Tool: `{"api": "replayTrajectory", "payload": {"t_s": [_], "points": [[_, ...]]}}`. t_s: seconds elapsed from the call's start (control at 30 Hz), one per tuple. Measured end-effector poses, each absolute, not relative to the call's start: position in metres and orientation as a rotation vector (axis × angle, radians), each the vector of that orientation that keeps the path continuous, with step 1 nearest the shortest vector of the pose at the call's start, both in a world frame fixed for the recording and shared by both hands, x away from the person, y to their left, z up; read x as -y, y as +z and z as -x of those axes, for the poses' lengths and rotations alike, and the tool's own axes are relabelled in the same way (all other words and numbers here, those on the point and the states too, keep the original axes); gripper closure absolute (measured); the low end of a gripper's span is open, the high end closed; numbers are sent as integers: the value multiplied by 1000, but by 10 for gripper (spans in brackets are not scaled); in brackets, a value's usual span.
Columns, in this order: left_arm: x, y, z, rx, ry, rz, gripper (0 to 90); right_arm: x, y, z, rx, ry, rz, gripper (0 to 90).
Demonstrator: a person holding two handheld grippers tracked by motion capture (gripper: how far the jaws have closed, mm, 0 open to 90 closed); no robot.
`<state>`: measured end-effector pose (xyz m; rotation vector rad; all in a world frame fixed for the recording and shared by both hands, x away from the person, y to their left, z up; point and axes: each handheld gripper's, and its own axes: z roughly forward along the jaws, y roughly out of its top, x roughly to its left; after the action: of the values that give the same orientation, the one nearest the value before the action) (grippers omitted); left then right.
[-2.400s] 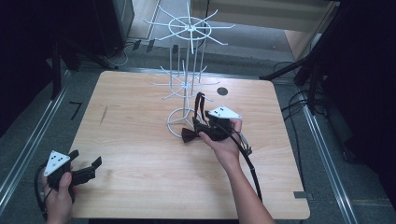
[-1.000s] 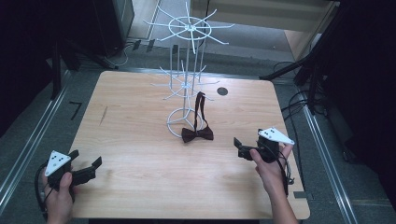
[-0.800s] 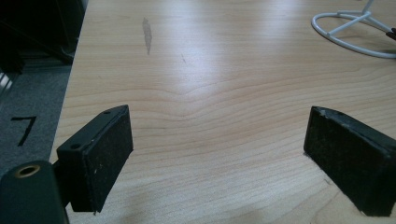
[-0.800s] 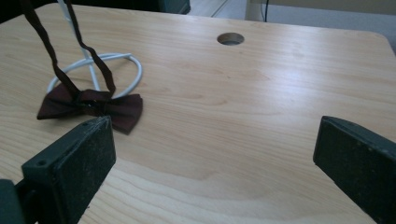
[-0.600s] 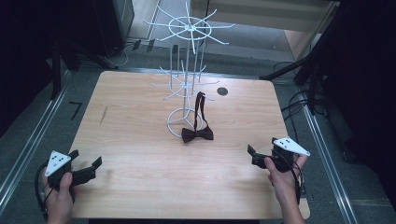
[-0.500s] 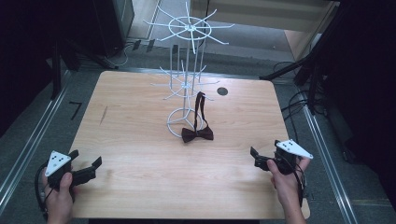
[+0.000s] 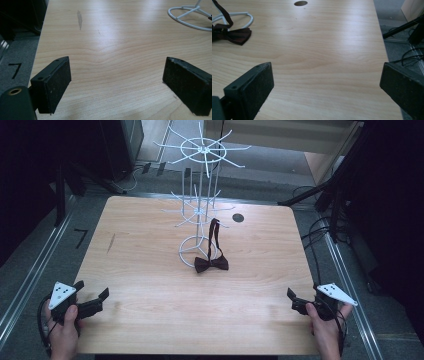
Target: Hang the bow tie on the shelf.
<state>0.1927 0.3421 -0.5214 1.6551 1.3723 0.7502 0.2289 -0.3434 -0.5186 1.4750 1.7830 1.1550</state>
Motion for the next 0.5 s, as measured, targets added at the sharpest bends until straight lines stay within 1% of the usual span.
{"api": "replayTrajectory", "payload": {"t_s": [0.5], "points": [[-342, -521, -193, -1371, 753, -1654, 90, 376, -534, -208, -1747, 1126, -1535, 0]]}}
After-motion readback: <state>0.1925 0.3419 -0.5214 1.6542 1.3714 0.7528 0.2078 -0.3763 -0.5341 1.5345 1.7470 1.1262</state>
